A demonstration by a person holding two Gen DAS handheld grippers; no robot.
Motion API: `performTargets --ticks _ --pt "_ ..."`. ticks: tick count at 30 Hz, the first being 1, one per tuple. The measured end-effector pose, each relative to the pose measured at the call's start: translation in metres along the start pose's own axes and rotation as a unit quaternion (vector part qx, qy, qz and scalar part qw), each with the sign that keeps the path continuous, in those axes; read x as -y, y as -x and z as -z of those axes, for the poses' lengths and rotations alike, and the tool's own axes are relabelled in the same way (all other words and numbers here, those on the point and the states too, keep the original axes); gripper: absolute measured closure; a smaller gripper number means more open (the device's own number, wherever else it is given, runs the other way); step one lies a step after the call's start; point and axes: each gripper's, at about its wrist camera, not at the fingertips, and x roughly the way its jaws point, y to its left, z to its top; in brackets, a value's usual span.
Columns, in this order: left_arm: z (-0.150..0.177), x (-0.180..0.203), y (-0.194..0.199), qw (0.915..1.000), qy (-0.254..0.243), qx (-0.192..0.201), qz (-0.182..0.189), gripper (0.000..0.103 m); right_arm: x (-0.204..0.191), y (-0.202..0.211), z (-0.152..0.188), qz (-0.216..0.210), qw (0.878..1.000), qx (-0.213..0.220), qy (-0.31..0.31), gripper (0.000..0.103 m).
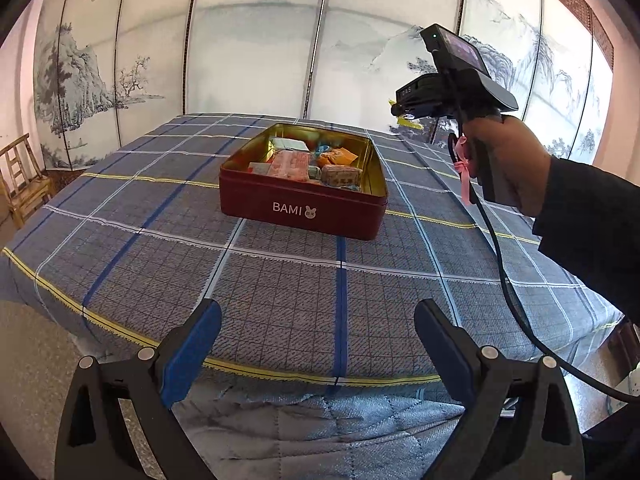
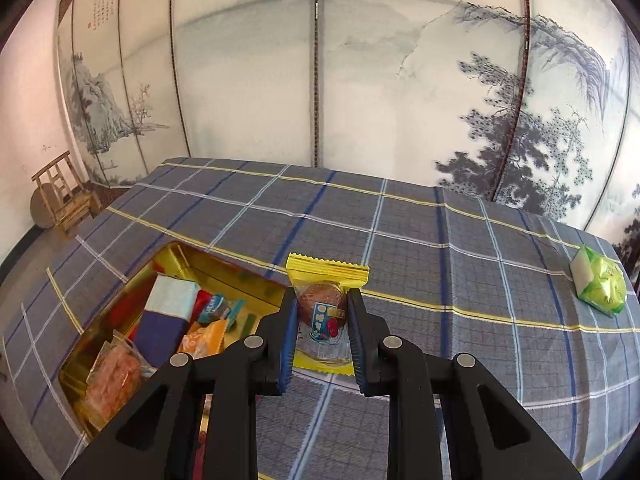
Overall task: Organize snacks
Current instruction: 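Carry the yellow candy into the tin and open the right tool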
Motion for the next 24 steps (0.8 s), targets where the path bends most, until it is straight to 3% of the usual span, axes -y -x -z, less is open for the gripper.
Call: performTargets --ticks 16,24 --pt "0.013 -0.035 0.008 0.9992 0.04 0.001 -0.003 0.008 -0.071 -0.03 0.005 -0.011 0.999 -0.028 0.037 0.078" --pt "0.018 -0.044 0.006 0.9986 0.053 -0.007 -0.001 0.008 -0.068 -0.053 0.01 0.002 0.998 -0.053 0.022 0.078"
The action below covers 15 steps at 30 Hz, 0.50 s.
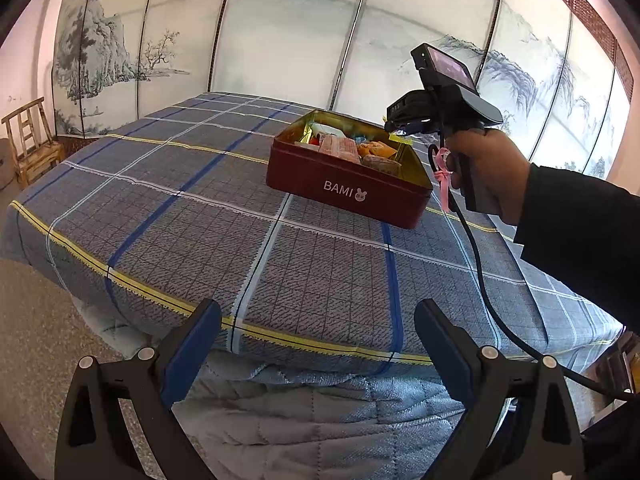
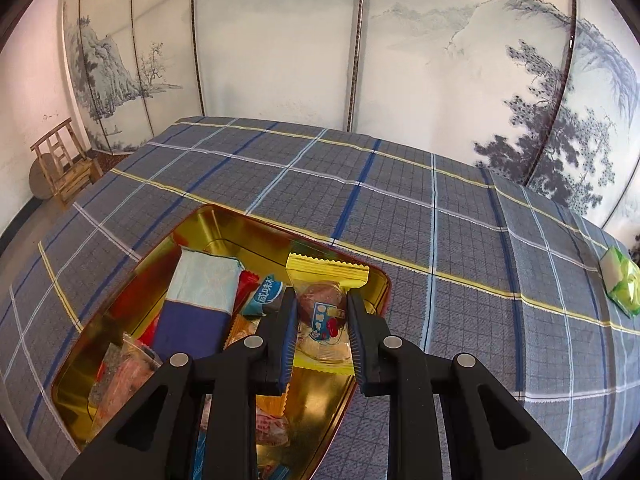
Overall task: Organize snacks
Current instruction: 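Carry the yellow candy into the tin and open the right tool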
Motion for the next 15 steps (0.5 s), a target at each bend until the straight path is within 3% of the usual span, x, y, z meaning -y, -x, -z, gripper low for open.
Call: performTargets --ticks 15 --pt "-0.001 0.007 0.0 0.9999 -0.014 -0.004 -0.009 0.008 0.008 -0.017 0.005 -0.019 0.999 -0.02 -0.021 0.076"
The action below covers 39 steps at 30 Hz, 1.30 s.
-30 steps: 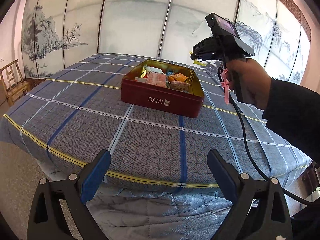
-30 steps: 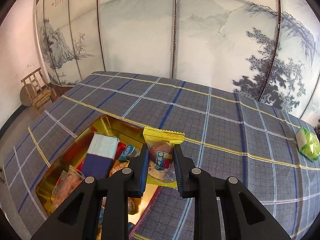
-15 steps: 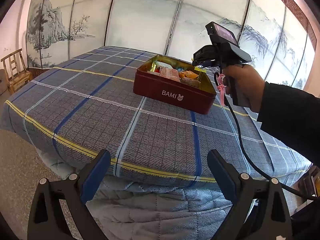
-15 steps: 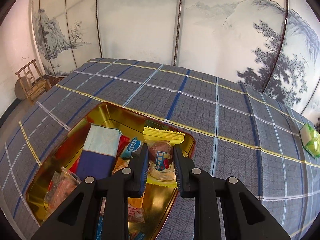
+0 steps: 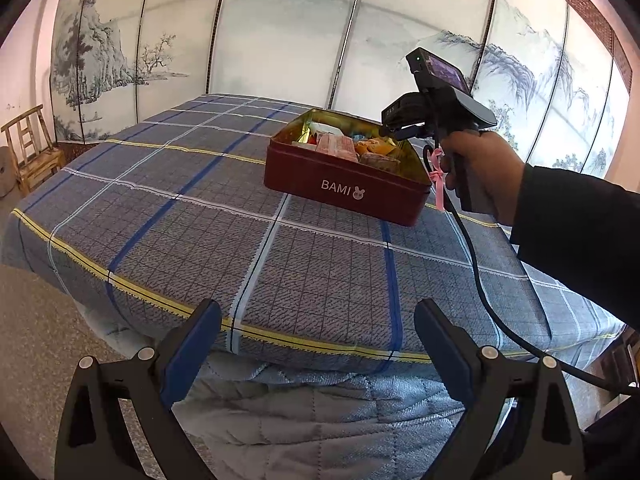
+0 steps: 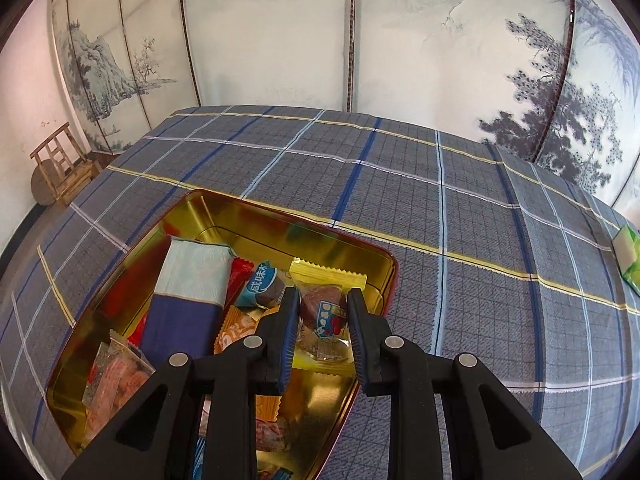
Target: Organize snacks
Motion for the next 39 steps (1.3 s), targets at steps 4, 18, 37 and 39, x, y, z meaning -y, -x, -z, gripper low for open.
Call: performTargets --ticks 4,18,37,39 --pt "-0.004 0.003 0.003 0.9997 -0.011 0.007 -0.022 0.007 0.005 0.016 0.002 -0.027 0.999 0.027 -0.002 0.03" --pt "-0.078 0.042 -0.043 0.9908 -0.08 0.059 -0.092 0.001 0.047 0.134 0.043 0.045 0.99 0.132 0.004 0.004" --pt "-0.139 0.109 -0.078 0.9889 -0.098 0.066 -0.09 0.001 0.098 0.169 0.084 0.059 0.987 0.146 -0.034 0.004" --pt "-0.137 0.113 -0.081 0.9896 -0.097 0.06 -0.087 0.001 0.101 0.17 0.085 0.057 0.987 0.146 -0.037 0.004"
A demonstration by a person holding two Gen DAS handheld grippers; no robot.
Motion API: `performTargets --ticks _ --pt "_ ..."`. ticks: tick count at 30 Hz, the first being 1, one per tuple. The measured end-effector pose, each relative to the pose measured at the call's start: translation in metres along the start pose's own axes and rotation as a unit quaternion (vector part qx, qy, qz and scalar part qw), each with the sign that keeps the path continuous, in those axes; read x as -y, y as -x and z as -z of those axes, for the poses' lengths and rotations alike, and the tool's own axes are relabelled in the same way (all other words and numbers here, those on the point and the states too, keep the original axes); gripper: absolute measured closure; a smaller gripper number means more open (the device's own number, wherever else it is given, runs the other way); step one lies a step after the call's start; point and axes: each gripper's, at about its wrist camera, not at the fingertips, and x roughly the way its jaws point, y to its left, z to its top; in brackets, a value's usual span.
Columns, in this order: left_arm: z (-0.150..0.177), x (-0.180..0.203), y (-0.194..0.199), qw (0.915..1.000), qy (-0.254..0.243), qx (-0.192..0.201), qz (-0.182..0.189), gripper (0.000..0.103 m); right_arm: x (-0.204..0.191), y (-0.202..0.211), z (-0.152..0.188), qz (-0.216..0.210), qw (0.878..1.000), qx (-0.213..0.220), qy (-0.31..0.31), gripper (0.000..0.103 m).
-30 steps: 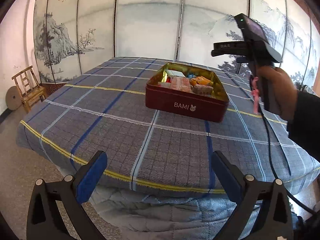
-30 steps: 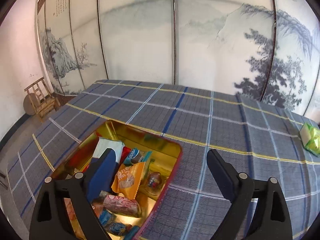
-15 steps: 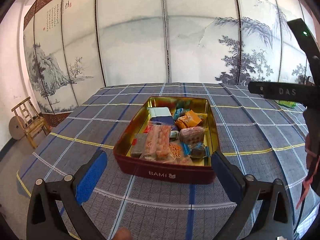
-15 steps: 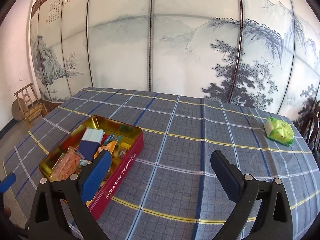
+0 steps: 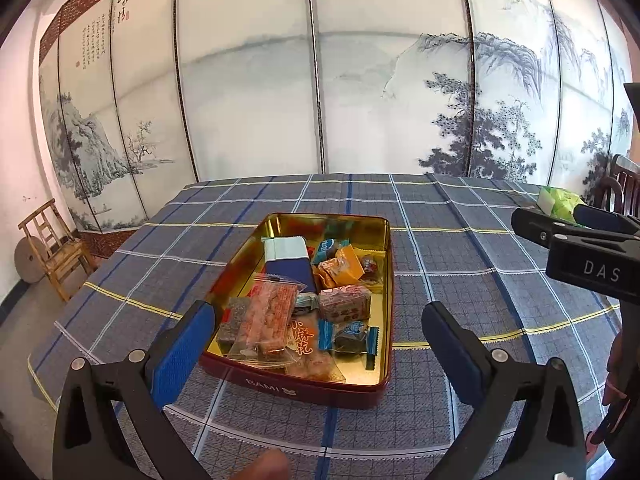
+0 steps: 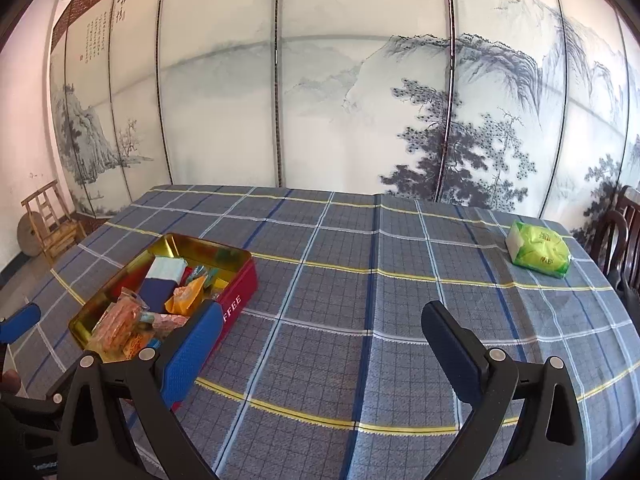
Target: Organize snacks
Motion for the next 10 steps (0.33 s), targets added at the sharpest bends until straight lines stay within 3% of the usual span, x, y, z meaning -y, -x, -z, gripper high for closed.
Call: performTargets --ticks 5,10 --pt "0.0025 0.0007 -0.0034 0.9995 0.02 -0.014 0.019 0.0 0.0042 0.0007 0.0025 -0.003 1.0 -0.003 -0.001 0.004" --pt "0.0041 -0.0011 0.0003 0.9996 0.027 -0.01 0.001 0.0 0.0054 0.0035 0.0028 -0.006 1.0 0.0 -0.004 0.004"
